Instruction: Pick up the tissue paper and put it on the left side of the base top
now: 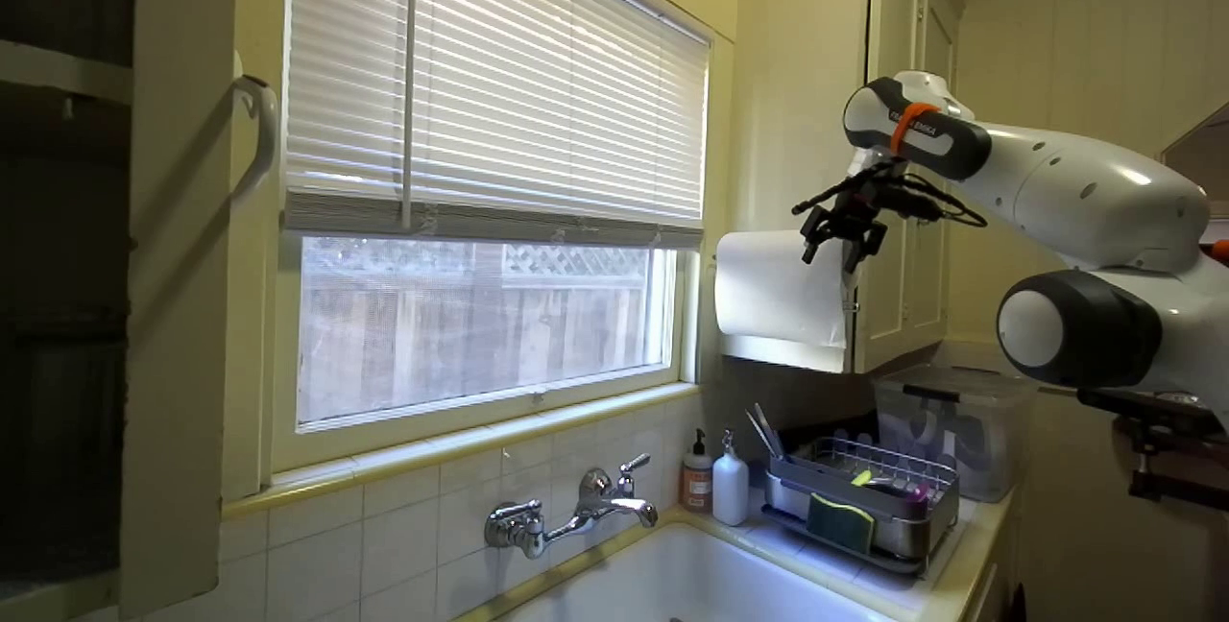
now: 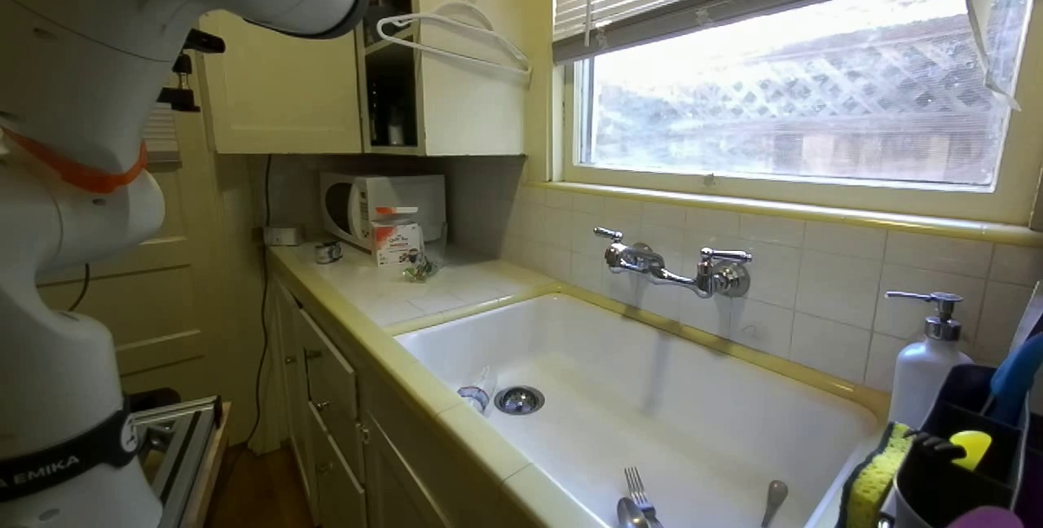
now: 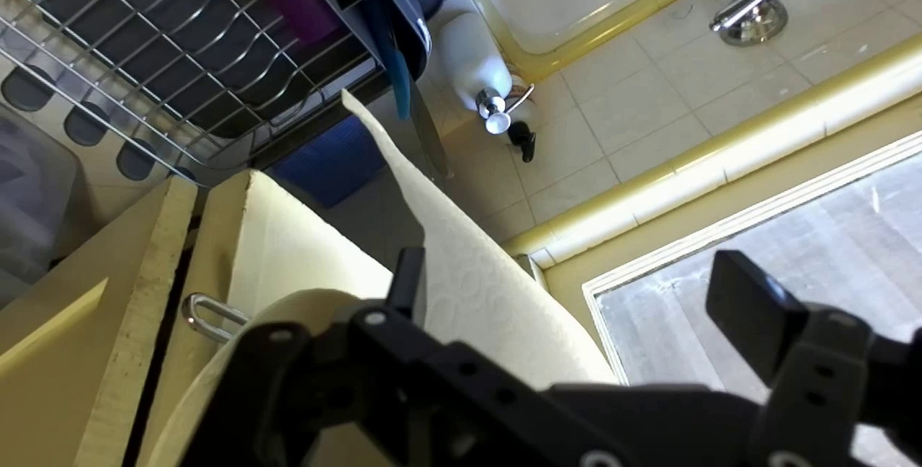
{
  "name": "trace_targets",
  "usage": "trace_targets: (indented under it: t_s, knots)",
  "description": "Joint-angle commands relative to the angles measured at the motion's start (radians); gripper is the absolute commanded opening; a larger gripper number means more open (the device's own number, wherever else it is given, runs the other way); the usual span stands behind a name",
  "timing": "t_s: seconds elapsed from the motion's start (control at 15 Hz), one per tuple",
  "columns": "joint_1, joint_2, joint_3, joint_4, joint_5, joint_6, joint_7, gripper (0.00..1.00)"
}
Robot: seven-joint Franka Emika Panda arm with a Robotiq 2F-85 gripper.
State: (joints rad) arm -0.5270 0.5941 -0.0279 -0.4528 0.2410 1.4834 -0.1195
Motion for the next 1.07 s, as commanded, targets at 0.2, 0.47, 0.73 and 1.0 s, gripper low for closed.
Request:
trace_targets:
  t_s: [0.2,0.47,0.73,1.0]
  knots:
    - [0.000,0.003,-0.007,-0.006,-0.020,0.017,-0.011,1.00]
    - [-0.004,0.023,-0.002,0.006,-0.017,0.030,-0.048,1.00]
    - [-0.005,0.046,-0.002,0.012,-0.024,0.066,-0.094,1.00]
    - [0.001,0.062,0.003,0.011,-0.026,0.087,-0.128,0.68]
